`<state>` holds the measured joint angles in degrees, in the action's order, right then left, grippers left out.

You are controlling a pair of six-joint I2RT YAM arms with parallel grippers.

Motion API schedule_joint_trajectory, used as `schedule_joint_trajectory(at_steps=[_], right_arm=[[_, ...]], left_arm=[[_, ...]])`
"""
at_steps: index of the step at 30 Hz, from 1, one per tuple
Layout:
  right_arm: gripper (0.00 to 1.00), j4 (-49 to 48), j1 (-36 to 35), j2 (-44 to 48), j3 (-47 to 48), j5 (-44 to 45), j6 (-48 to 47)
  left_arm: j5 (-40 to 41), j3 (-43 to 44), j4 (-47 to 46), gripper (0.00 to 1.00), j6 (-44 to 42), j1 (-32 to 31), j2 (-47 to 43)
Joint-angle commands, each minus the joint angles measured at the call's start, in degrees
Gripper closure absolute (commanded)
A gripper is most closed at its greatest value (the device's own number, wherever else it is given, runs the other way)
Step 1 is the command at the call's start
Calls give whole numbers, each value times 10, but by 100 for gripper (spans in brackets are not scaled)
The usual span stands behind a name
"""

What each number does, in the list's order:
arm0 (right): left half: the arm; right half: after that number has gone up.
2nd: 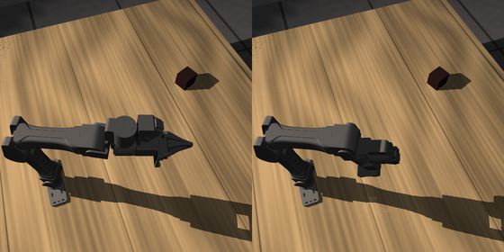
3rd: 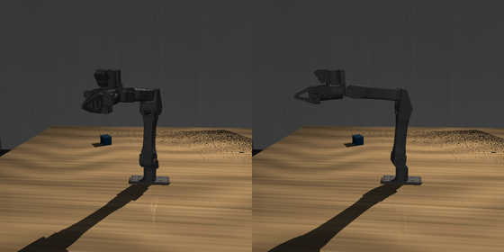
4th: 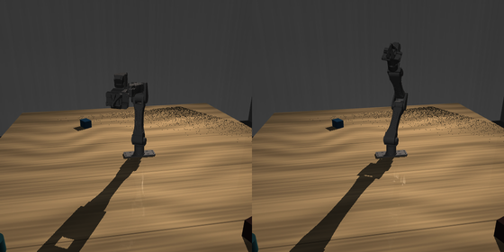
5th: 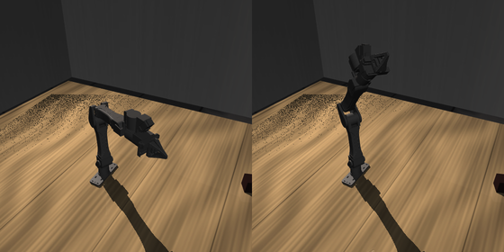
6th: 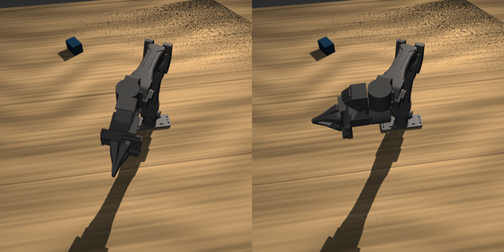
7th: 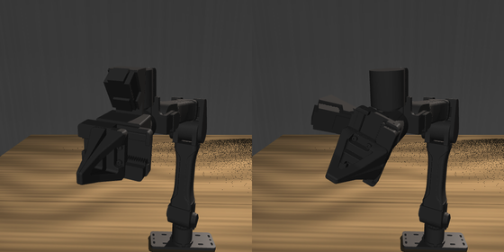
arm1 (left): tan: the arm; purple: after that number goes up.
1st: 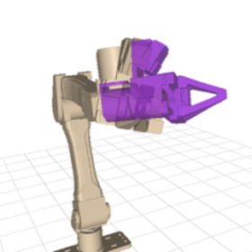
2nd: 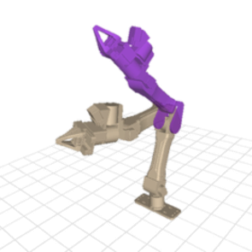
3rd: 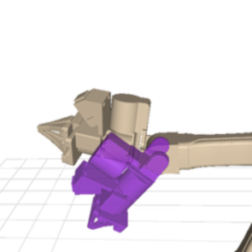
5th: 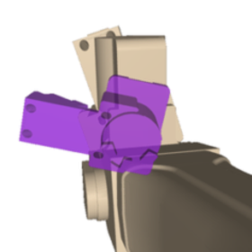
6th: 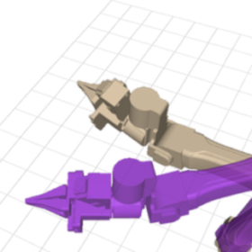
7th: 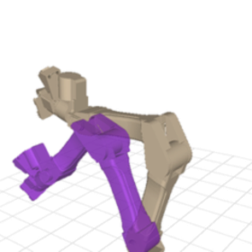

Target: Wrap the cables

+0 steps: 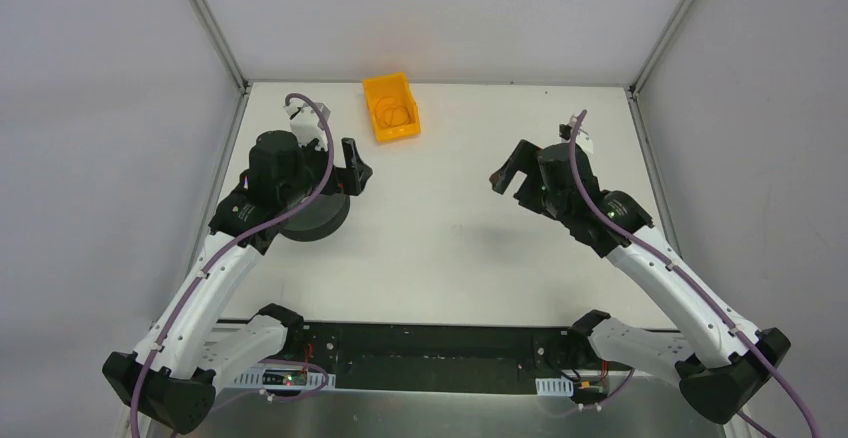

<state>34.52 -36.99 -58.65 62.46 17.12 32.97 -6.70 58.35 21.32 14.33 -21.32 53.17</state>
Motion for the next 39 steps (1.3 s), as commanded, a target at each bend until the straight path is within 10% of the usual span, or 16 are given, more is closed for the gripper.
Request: schedule_joint_trajectory(at_steps=[1,10,25,39], right_arm=[[1,0,1,15,16,1,13],[1,-24,1,53,-15,-21,-6],[6,-182,1,210,-115,-210,-114],[11,-201,2,176,-120,-269,-121]], left_arm=[[17,-1,-18,1,0,0,-4],[119,24,2,7,-26,0,74],[149,490,129,26,-163,0,498],[98,747,129,48,-256,10,814]])
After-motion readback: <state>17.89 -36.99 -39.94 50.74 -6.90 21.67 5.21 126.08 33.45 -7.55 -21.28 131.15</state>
